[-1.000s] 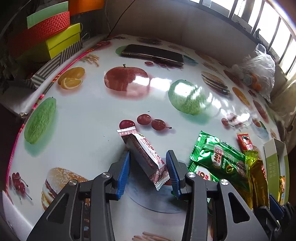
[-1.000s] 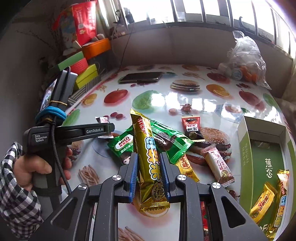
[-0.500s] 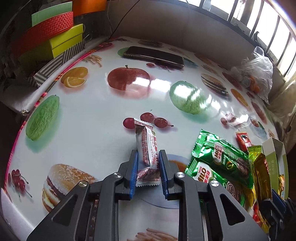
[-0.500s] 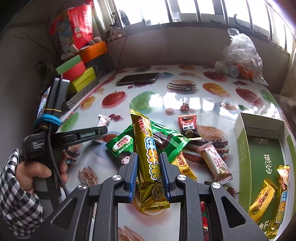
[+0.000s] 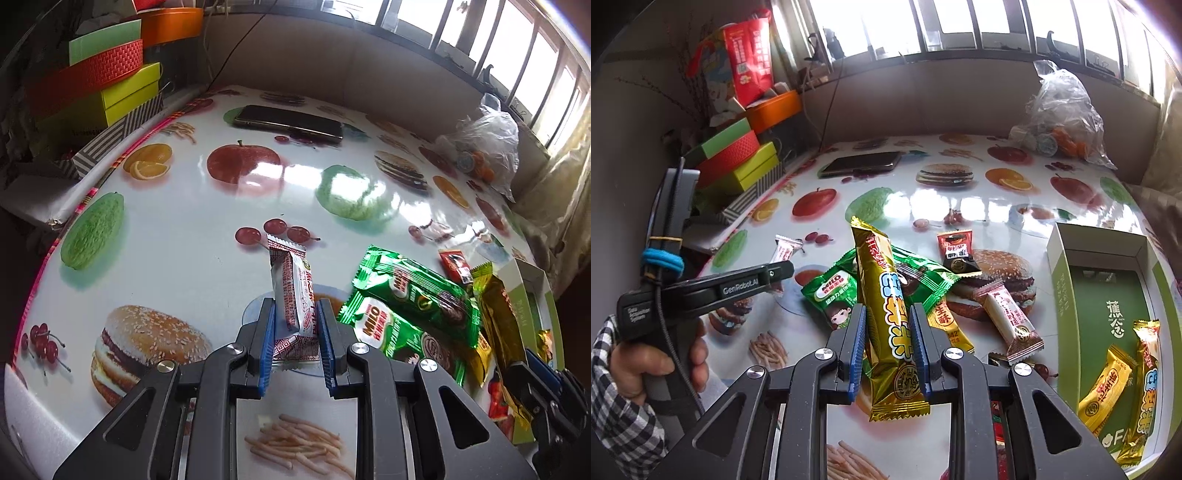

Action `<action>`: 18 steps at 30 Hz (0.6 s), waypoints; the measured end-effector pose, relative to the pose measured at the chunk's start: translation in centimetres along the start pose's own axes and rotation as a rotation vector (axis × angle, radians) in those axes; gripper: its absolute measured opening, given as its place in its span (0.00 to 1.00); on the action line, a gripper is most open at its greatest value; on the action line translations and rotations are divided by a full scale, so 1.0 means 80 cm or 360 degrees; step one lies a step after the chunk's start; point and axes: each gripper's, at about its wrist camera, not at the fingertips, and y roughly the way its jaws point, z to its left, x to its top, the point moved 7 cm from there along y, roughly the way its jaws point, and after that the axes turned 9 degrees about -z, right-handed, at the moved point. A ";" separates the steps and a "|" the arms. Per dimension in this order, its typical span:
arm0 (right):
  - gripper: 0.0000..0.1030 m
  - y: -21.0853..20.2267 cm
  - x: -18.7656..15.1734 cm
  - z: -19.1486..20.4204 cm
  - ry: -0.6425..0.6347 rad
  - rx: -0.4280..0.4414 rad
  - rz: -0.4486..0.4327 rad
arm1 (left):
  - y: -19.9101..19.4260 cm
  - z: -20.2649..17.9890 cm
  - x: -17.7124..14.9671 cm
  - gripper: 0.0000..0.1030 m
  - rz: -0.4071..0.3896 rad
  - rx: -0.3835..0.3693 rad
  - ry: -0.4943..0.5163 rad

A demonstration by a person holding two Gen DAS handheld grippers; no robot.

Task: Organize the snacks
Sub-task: 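Grasp the pink-white bar with the left gripper while the right grasps a gold stick snack, then carry both held snacks over the green box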

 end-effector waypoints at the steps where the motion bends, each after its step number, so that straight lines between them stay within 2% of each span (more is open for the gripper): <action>1: 0.22 -0.001 0.000 0.000 0.0000 -0.0003 0.0000 | -0.003 -0.001 -0.001 0.22 -0.0002 -0.0002 0.0003; 12: 0.22 -0.015 -0.003 0.002 -0.0006 -0.0039 -0.0017 | -0.036 -0.016 -0.011 0.22 -0.0048 -0.0029 0.0077; 18: 0.22 -0.021 -0.004 -0.001 0.0010 -0.0063 -0.0022 | -0.053 -0.034 -0.015 0.22 -0.0068 -0.0091 0.0113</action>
